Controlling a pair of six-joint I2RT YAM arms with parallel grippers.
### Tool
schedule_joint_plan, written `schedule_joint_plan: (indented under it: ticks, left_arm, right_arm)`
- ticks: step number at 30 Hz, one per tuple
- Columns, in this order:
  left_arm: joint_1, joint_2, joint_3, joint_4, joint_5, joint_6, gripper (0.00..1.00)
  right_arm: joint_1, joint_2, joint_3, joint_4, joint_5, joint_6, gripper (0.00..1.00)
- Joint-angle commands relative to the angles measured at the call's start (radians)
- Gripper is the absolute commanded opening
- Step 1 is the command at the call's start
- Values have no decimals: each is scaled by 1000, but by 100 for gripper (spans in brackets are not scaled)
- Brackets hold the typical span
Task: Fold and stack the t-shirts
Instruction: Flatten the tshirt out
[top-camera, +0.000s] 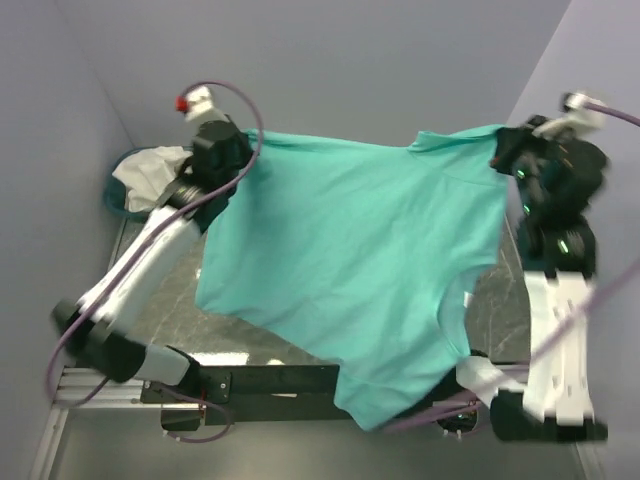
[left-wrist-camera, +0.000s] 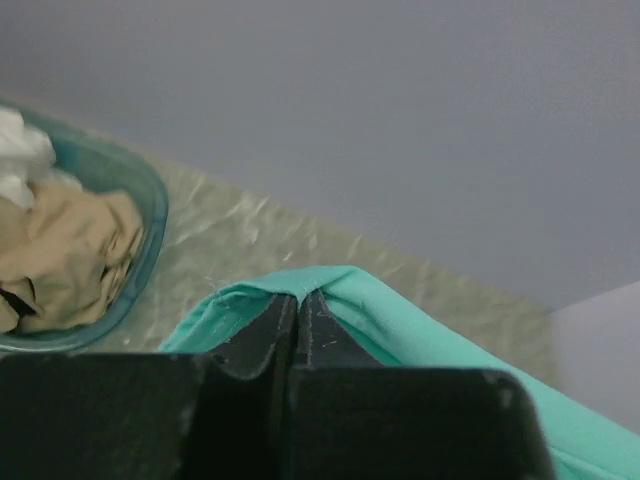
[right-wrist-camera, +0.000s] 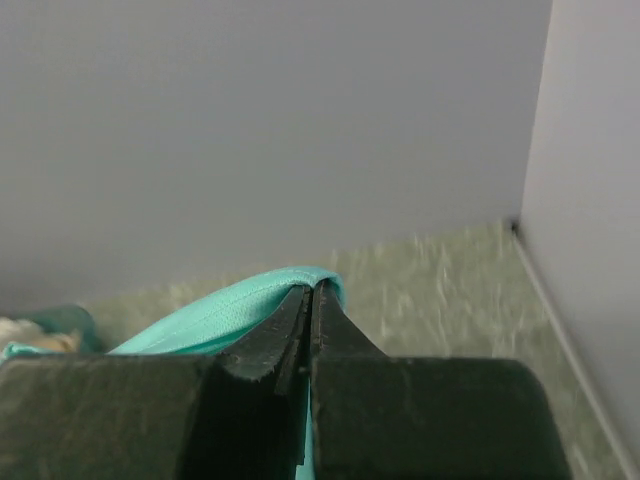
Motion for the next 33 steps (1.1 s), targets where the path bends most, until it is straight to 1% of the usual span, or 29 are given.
schedule_joint_plan:
  ticks: [1,2,3,4,5,6,7,8,9,10,13,16,19,21,22,23,24,25,26,27,28,30,31,33]
  left_arm:
    - [101,224,-2,25,250,-59,8]
    - [112,280,29,39,283,-52,27]
    - [123,386,53,42,309,-57,37]
    - [147,438,86,30,342,-60,62]
    - [158,487,160,12,381,-62,74]
    - [170,568,196,-16,386,-77,83]
    - [185,599,254,-50,392,-74,99]
    - [190,622,273,-62,393,-74,99]
    - [196,646,284,-67,396,-71,99]
    - [196,653,290,-59,401,-63,100]
    - [196,635,259,-33,418,-59,100]
    - [195,596,224,-22,436,-66,99]
    - [193,553,164,-25,459,-71,99]
    - [195,513,94,-19,485,-88,99]
    - [195,495,34,-10,496,-89,100]
    - [193,463,3,-6,502,-106,100]
    - [190,446,-27,5,511,-111,99]
    - [187,428,-96,14,525,-112,99]
    - [184,391,-132,25,527,-124,100]
    - [181,374,-165,36,528,-129,99]
    - [173,355,-231,39,533,-135,99]
    - [158,309,-291,45,528,-144,99]
    - [155,293,-349,53,519,-149,99]
    - [152,251,-409,77,501,-161,99]
  right_arm:
    - [0,156,-90,104,78,26,0]
    - [0,241,-106,108,100,34,0]
    - [0,282,-110,122,108,42,0]
    - [0,321,-112,122,114,51,5]
    - [1,390,-103,119,130,54,10]
    - [1,421,-90,114,136,57,18]
    - [0,449,-77,87,142,63,44]
    - [1,487,-55,76,145,65,61]
    - [4,500,-49,67,140,56,76]
    - [3,507,-46,59,143,56,84]
    - [4,503,-57,55,131,54,86]
    - [6,462,-101,41,101,79,86]
    - [32,388,-185,21,101,109,87]
    - [76,321,-280,-1,110,140,87]
    - [93,296,-315,-7,119,151,87]
    - [109,253,-384,-18,124,166,87]
    - [141,233,-417,-42,127,203,87]
    - [155,215,-450,-50,130,218,87]
    - [168,178,-519,-54,128,233,87]
    - [193,161,-553,-62,125,259,88]
    - [202,147,-587,-62,121,272,88]
    - [212,118,-682,-45,76,295,88]
    - [212,113,-711,-35,64,300,88]
    - [213,128,-770,-24,62,301,88]
